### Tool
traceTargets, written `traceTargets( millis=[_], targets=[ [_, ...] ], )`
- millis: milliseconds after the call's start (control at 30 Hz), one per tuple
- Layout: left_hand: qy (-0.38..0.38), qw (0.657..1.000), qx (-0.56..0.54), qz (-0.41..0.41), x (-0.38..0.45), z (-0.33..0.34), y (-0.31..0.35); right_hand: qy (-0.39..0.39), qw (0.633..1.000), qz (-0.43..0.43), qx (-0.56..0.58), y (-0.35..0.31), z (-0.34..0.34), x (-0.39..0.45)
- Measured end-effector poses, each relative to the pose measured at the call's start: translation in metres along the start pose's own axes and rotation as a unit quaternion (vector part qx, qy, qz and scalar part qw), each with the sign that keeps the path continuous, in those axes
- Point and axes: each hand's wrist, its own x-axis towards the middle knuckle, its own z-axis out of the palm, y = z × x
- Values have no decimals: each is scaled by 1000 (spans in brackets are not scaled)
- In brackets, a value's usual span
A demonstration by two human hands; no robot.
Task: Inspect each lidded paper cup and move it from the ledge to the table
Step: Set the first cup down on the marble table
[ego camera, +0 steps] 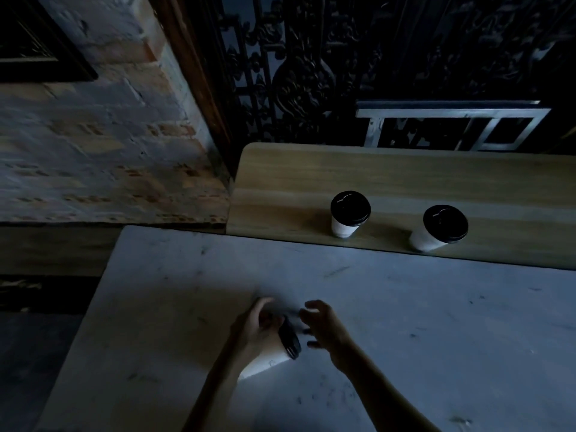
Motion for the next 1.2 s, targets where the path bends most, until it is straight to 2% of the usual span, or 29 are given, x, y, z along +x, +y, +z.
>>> traceTargets(
  millis=[100, 233, 333, 467, 667, 967, 1200],
  targets=[
    [-4, 1000, 29, 7, -7, -5, -2, 12, 998, 53, -5, 10, 13, -1],
    [10, 1000, 10, 14, -16, -2, -5, 16, 997, 71, 23, 19, 26, -3],
    [41, 998, -48, 17, -19, -11, -6, 32, 997, 34, 56, 20, 29, -1],
    [76, 984, -153, 46, -32, -31, 4, 45, 993, -59, 92, 6, 36, -10],
    [123, 958, -251, 58, -44, -50, 2, 19, 978, -176, 111, -3, 55, -17],
    [167, 928, -329, 58, -60, -64, -21, 1, 973, -218, 70, -11, 81, -22],
    [169, 924, -340, 56, -65, -66, -30, -12, 980, -197, 39, -6, 87, -23]
  ],
)
